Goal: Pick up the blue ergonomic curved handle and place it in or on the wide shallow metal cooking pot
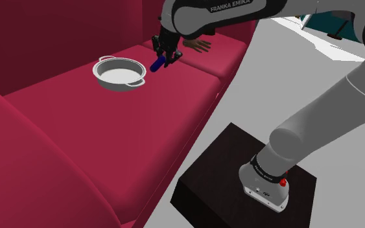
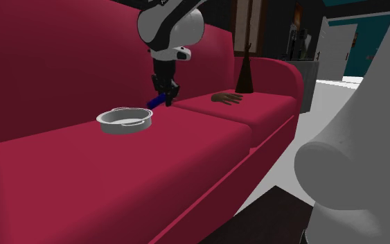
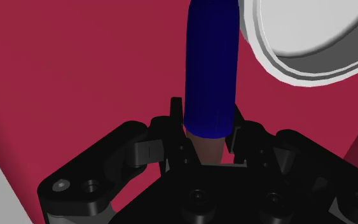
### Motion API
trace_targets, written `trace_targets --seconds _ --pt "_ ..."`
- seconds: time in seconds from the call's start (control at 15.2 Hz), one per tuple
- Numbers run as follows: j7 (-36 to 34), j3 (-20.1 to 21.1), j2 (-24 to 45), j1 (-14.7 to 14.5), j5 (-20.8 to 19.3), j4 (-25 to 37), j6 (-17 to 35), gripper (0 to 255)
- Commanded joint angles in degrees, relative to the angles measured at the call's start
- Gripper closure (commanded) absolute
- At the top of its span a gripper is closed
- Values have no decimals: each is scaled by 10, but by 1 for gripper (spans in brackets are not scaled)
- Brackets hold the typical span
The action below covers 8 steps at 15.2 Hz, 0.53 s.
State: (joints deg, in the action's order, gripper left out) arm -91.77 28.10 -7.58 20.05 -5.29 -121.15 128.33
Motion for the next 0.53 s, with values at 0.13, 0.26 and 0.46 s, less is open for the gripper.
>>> trace_targets --seconds 0.13,0.26,0.46 --pt "8 -2 -7 0 7 23 -29 255" --pt "-8 6 14 -1 -7 51 -39 255" --pt "-56 29 85 -11 -55 126 -59 255"
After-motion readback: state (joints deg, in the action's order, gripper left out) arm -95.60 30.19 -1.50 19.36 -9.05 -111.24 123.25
